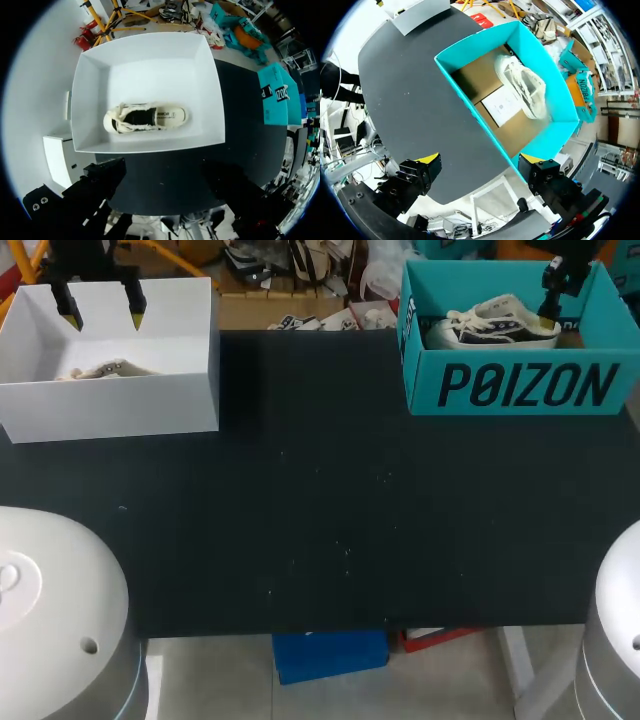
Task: Take the shoe out of the shoebox, open the shoe tongue, remove and reinsert the insole, then place the shoe into the shoebox
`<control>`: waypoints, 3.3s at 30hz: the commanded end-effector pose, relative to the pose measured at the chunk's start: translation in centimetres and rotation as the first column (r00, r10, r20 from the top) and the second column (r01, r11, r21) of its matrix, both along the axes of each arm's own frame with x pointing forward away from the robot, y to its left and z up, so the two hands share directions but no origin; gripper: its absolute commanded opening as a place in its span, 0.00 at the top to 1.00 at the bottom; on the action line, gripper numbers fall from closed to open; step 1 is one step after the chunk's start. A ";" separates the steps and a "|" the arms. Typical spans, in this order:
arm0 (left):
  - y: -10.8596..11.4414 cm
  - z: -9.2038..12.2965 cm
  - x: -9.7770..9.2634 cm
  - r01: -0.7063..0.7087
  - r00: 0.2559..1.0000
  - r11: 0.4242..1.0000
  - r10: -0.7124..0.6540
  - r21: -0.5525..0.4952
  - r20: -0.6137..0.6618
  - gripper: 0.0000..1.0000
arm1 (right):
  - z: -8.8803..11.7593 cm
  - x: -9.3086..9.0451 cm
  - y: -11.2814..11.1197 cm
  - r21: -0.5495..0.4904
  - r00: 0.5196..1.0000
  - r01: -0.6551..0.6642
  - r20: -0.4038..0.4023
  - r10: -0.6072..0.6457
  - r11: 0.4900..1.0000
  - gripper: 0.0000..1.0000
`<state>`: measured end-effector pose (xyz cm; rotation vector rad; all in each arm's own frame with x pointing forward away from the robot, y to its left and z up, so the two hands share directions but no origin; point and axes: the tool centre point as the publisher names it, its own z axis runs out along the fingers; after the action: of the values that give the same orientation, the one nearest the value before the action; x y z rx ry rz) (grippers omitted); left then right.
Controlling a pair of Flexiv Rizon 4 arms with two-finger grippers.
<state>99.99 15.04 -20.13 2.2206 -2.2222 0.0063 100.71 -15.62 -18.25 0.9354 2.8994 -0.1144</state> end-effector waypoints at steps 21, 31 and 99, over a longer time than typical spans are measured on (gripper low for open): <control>0.0 0.1 0.0 0.000 1.000 1.000 0.000 0.001 -0.001 0.00 | -1.8 4.3 0.1 -0.001 0.901 -0.433 -0.005 0.433 0.901 0.00; 0.0 0.1 0.0 0.000 1.000 1.000 0.000 0.001 -0.001 0.00 | -3.6 9.2 1.0 -0.002 0.869 -0.494 -0.010 0.494 0.869 0.00; 0.0 0.1 0.0 0.000 1.000 1.000 0.000 0.001 -0.001 0.00 | -22.9 20.4 0.4 0.014 0.857 -0.512 -0.059 0.512 0.859 1.00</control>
<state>99.99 15.05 -20.11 2.2205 -2.2225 0.0066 120.65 -15.47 -40.81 0.1234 3.0803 -0.0961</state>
